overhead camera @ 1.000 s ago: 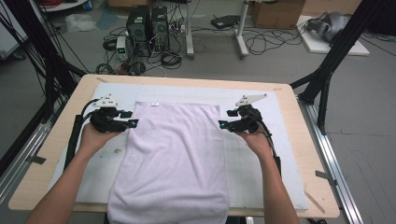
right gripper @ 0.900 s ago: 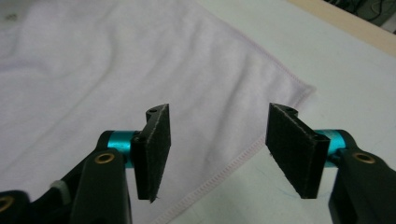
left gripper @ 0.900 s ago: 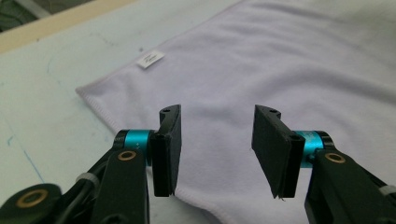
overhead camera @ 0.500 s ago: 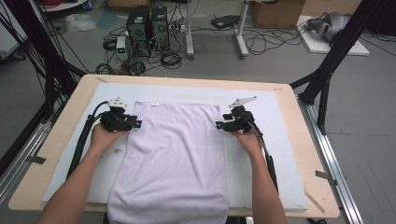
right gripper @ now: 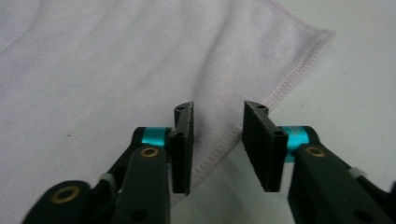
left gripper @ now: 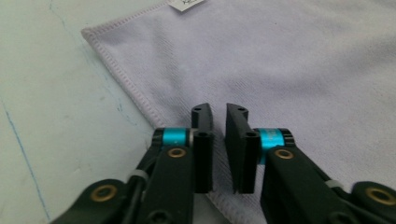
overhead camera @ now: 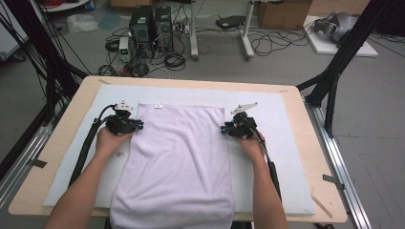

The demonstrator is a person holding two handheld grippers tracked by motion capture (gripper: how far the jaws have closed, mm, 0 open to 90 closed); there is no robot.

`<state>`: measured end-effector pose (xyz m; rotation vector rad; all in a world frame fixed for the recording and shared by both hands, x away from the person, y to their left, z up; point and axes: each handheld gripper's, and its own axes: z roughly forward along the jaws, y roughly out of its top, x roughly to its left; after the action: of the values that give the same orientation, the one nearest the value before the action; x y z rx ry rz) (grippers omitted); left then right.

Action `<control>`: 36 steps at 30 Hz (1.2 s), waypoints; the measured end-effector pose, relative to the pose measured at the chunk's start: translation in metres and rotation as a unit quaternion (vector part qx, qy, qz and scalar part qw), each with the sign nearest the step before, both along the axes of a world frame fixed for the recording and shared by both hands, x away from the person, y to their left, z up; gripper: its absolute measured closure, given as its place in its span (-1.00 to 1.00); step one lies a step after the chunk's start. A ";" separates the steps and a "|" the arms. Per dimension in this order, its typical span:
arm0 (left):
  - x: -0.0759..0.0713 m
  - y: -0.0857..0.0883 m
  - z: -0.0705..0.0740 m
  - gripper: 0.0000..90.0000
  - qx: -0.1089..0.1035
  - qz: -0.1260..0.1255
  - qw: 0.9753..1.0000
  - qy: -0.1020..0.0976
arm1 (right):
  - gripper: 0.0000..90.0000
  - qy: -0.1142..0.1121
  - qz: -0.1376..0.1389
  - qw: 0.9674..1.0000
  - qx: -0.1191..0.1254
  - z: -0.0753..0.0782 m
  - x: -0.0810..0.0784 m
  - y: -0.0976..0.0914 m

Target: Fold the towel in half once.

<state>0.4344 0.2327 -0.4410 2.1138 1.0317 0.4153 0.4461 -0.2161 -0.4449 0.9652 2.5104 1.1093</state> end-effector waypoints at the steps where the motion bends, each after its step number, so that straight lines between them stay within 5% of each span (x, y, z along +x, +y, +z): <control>1: 0.000 -0.001 0.001 0.89 0.007 -0.003 1.000 -0.002 | 0.70 0.003 0.004 1.000 0.001 0.000 0.000 0.001; 9: -0.001 0.003 0.005 0.96 -0.006 -0.008 1.000 0.001 | 0.90 0.015 0.006 1.000 0.016 0.007 -0.001 -0.003; 14: -0.007 0.013 0.021 0.96 -0.040 -0.017 0.999 -0.017 | 0.90 0.001 0.003 0.999 0.039 0.021 -0.006 -0.014; 19: -0.020 0.018 0.039 0.96 -0.047 -0.038 0.998 -0.032 | 0.90 -0.008 0.016 0.998 0.068 0.042 -0.021 -0.022; 27: -0.058 0.027 0.063 0.96 -0.061 -0.075 0.994 -0.056 | 0.90 -0.024 0.050 0.995 0.082 0.067 -0.055 -0.026; 36: -0.122 0.034 0.040 0.96 -0.047 -0.115 0.991 -0.047 | 0.90 -0.010 0.090 0.993 0.070 0.052 -0.112 -0.025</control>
<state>0.3119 0.2669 -0.4012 2.0784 0.7295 0.3412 0.3342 -0.2415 -0.3925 0.7669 2.5740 1.3572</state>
